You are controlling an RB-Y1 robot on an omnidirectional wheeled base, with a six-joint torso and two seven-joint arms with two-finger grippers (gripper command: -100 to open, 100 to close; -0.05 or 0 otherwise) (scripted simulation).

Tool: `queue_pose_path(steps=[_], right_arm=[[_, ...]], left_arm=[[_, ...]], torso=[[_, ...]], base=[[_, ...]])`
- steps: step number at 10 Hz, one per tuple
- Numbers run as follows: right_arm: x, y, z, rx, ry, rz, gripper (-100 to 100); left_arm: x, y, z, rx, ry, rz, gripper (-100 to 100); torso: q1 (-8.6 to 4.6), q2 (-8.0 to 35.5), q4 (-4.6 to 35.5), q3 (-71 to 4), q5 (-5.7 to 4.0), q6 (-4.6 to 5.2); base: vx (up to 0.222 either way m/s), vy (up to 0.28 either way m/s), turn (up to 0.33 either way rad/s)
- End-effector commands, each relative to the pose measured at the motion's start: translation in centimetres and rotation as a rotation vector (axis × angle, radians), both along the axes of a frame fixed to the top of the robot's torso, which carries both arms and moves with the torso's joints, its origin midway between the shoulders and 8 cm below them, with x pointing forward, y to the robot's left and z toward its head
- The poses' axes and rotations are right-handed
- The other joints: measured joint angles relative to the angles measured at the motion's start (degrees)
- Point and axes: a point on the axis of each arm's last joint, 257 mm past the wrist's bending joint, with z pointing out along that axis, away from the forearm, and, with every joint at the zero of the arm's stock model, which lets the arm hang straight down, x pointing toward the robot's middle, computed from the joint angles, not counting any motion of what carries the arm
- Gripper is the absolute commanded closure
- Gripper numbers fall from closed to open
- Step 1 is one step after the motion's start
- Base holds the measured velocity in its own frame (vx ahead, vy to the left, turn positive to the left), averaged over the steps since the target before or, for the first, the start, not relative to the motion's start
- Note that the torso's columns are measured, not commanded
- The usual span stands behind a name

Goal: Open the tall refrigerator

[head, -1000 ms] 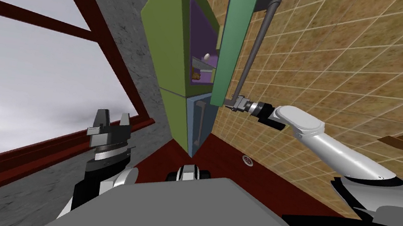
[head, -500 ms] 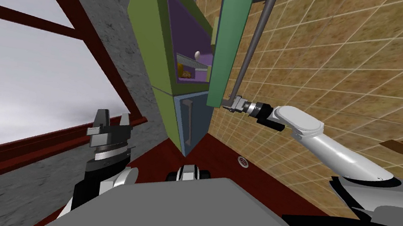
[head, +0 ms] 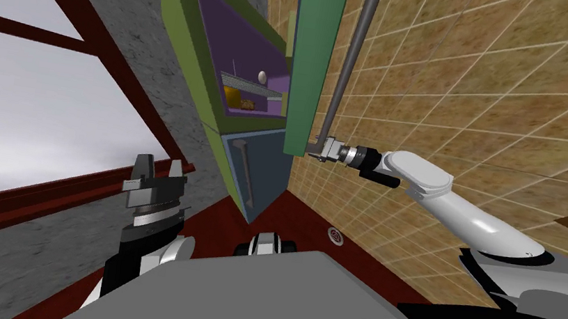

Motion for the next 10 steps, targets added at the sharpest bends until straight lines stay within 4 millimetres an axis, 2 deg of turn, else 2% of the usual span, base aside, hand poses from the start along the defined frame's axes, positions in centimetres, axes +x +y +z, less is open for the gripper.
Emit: queue_pose_path(steps=[1,3,4,5,6,7,8,9,10], right_arm=[[-1.0,1.2,1.4,0.01,-0.026,0.035,100],[-2.6,3.1,1.5,0.011,-0.03,0.093,100],[-3.4,3.9,1.6,0.011,-0.032,0.122,100],[-3.4,3.9,1.6,0.011,-0.032,0.122,100],[-4.3,4.8,1.6,0.011,-0.035,0.151,100],[-4.0,4.4,0.8,0.004,-0.016,0.141,100],[-3.4,2.6,1.6,-0.033,-0.054,0.123,100],[-3.2,2.0,1.1,-0.04,-0.038,0.12,100],[-2.6,1.0,0.6,-0.044,-0.016,0.11,100]], left_arm=[[0.0,0.0,0.0,0.0,0.0,0.0,0],[0.0,0.0,0.0,0.0,0.0,0.0,0],[0.0,0.0,0.0,0.0,0.0,0.0,0],[0.0,0.0,0.0,0.0,0.0,0.0,0],[0.0,0.0,0.0,0.0,0.0,0.0,0],[0.0,0.0,0.0,0.0,0.0,0.0,0],[0.0,0.0,0.0,-0.001,0.0,0.0,0],[0.0,0.0,0.0,-0.001,0.0,0.0,0],[0.0,0.0,0.0,-0.001,0.0,0.0,0]], torso=[[-0.18,0.0,0.0,0.0,-0.05,0.0],[0.45,0.0,0.0,0.0,0.12,-0.03],[0.15,0.1,0.1,0.1,0.07,-0.01],[-0.19,0.4,0.2,0.3,-0.06,0.09],[0.18,0.4,0.2,0.3,-0.01,0.16],[0.36,0.6,0.2,0.4,0.06,0.12],[0.59,0.7,0.1,0.6,0.04,0.16],[0.38,0.7,0.2,0.5,0.1,0.01],[0.26,0.6,0.2,0.5,0.07,0.06]], base=[[0.039,-0.297,0.073],[0.025,-0.286,0.059],[-0.013,-0.411,0.144],[0.043,-0.285,0.075],[0.039,-0.242,0.052],[0.01,-0.127,0.023],[-0.064,-0.13,0.286],[-0.083,-0.133,0.396],[-0.029,-0.058,0.119]])
